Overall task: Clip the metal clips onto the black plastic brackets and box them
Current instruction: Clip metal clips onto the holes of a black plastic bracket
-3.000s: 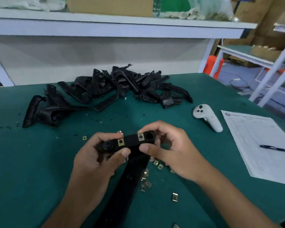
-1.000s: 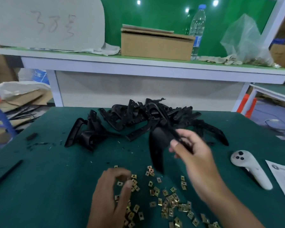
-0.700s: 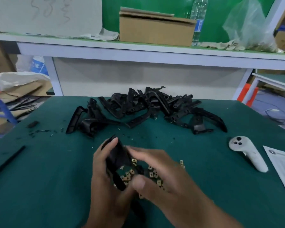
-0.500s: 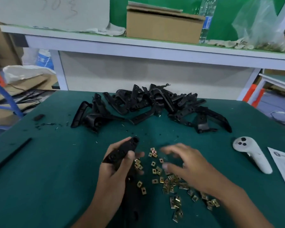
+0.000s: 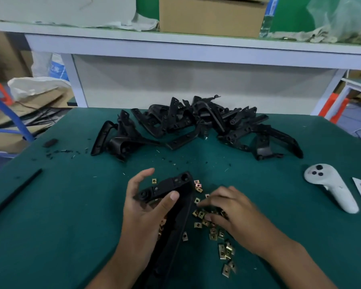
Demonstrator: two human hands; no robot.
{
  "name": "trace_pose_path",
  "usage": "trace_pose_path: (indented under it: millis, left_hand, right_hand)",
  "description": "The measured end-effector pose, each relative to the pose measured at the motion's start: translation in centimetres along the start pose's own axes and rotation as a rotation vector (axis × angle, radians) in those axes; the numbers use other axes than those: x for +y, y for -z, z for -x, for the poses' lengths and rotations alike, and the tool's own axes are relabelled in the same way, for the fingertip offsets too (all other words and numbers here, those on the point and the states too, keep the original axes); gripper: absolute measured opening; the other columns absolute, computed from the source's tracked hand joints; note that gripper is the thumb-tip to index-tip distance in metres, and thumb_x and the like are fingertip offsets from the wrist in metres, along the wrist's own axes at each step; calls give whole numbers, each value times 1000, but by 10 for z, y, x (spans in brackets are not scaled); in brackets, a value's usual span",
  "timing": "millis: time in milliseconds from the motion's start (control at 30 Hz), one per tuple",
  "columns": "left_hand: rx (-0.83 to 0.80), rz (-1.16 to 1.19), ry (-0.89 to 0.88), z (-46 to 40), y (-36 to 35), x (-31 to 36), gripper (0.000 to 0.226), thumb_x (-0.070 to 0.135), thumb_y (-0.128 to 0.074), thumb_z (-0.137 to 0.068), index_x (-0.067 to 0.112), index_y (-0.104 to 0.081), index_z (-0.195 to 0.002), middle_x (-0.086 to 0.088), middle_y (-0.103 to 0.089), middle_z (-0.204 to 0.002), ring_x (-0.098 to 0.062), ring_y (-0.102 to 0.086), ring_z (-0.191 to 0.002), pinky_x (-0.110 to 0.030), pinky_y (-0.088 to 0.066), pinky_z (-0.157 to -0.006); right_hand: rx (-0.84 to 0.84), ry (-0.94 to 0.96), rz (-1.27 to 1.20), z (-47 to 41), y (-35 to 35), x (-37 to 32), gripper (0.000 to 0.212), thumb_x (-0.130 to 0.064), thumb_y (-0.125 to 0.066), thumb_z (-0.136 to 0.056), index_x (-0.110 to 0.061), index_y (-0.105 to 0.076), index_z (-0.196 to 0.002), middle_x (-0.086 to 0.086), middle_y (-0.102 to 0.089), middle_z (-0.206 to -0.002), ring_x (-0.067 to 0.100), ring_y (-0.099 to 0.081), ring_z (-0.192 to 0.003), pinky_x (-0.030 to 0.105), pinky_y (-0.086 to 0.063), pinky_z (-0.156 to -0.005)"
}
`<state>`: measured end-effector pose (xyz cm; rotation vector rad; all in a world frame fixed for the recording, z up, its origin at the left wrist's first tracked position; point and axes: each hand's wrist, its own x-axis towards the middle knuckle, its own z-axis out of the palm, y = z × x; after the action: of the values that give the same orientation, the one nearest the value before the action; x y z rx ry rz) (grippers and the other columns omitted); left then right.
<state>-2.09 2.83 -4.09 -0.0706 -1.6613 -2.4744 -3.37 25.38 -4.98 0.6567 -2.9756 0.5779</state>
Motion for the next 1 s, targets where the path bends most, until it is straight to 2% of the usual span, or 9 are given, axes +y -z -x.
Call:
trace_pose_path:
  millis: [167, 267, 367, 467, 600, 700, 767, 933, 1000]
  left_hand:
    - [45, 40, -29, -1, 0, 2, 56, 13, -77, -71, 24, -59, -123, -3, -77, -89, -14, -74, -82, -16, -56, -67]
    - [-2, -35, -76, 0, -1, 0, 55, 8, -75, -76, 23, -55, -125, 6, -76, -88, -6, -72, -76, -13, -54, -68]
    - [-14, -73, -114, 1, 0, -7, 53, 10, -80, -72, 27, -60, -117, -1, -76, -104, -17, -75, -89, -20, -58, -77]
    - [-45, -208, -152, 2, 0, -11, 37, 21, -93, -67, 33, -70, -95, 2, -74, -99, -15, -73, -87, -19, -56, -73]
    - [-76, -273, -139, 3, -1, -16, 32, 26, -88, -66, 32, -71, -92, 4, -73, -94, -10, -71, -78, -17, -55, -68]
    - [-118, -314, -152, 5, -3, -17, 35, 26, -94, -67, 34, -70, -91, 4, -73, -91, -5, -69, -74, -14, -54, -66]
    - [-150, -348, -153, 6, -4, -17, 34, 37, -93, -68, 37, -69, -93, 5, -73, -93, -6, -70, -78, -15, -55, -68]
    - [-160, -383, -143, 9, -3, -18, 36, 47, -84, -69, 41, -66, -100, 9, -72, -96, -7, -69, -81, -17, -55, -67]
    - [-120, -314, -127, 7, -4, -17, 41, 41, -85, -74, 39, -63, -109, 7, -73, -102, -11, -72, -87, -18, -57, -71]
  right_hand:
    - [-67, 73, 41, -1, -1, -5, 37, -43, -48, -104, -50, -53, -140, -28, -43, -126, -2, -36, -113, 22, -35, -98]
    - [-50, 79, 42, -1, -3, -7, 31, -40, -50, -104, -49, -60, -132, -29, -42, -126, -5, -33, -114, 22, -33, -99]
    - [-7, 79, -2, -2, -6, -5, 20, -43, -56, -100, -43, -63, -119, -29, -45, -120, -5, -36, -113, 23, -36, -100]
    - [18, 63, -110, -2, -7, -3, 14, -44, -60, -97, -36, -63, -107, -27, -56, -107, -2, -47, -108, 24, -44, -91]
    - [123, -6, -224, -1, -5, -1, 10, -39, -60, -97, -39, -62, -107, -25, -61, -99, 0, -55, -101, 18, -45, -79]
    - [279, -70, -356, -2, 0, 1, 20, -24, -69, -95, -40, -69, -107, -17, -64, -93, 6, -61, -92, 12, -44, -72]
    - [294, -83, -371, -3, 3, 0, 23, -16, -72, -93, -37, -73, -101, -16, -62, -90, 8, -61, -90, 10, -42, -68]
    - [63, -9, -148, 0, -9, -1, 22, -38, -64, -95, -40, -65, -117, -31, -51, -112, -3, -44, -111, 18, -40, -93]
    - [58, -7, -109, 0, -10, -2, 22, -50, -57, -95, -39, -66, -112, -30, -50, -110, -3, -41, -109, 21, -40, -93]
